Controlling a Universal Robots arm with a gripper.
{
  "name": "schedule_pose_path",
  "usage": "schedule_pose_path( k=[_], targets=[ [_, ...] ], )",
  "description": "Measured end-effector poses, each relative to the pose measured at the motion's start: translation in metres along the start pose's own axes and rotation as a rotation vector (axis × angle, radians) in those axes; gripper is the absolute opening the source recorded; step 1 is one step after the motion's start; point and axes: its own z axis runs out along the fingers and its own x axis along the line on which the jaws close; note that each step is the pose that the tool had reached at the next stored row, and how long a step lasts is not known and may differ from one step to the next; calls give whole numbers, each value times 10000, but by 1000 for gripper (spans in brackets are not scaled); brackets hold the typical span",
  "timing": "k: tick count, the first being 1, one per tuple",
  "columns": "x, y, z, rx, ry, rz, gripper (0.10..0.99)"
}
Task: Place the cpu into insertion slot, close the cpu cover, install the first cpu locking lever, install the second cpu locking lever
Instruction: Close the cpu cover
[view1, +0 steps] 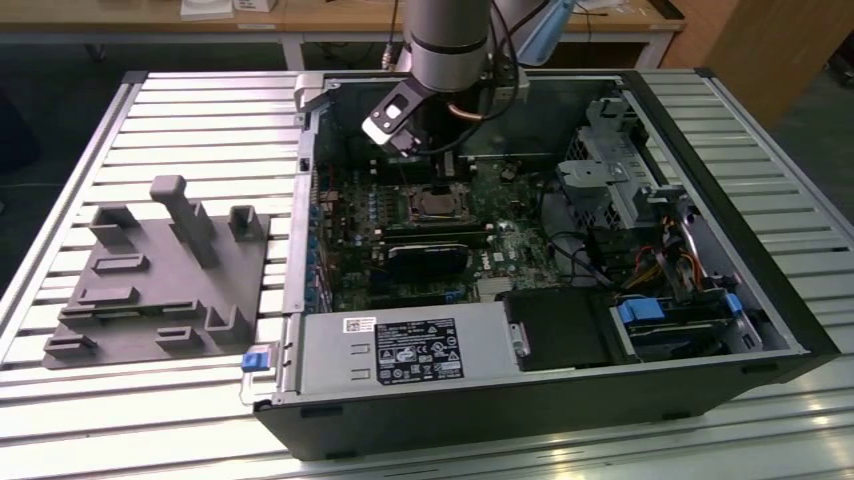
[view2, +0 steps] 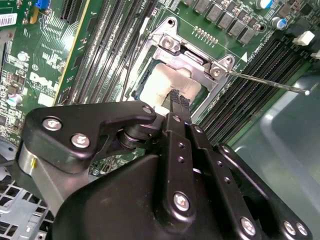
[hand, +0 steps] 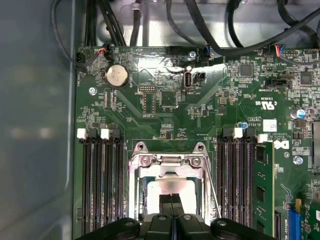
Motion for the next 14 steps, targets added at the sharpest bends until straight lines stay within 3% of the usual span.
schedule_pose_path(
  k=[14],
  targets=[
    [0,0,8,27,91,-2445,106]
  ],
)
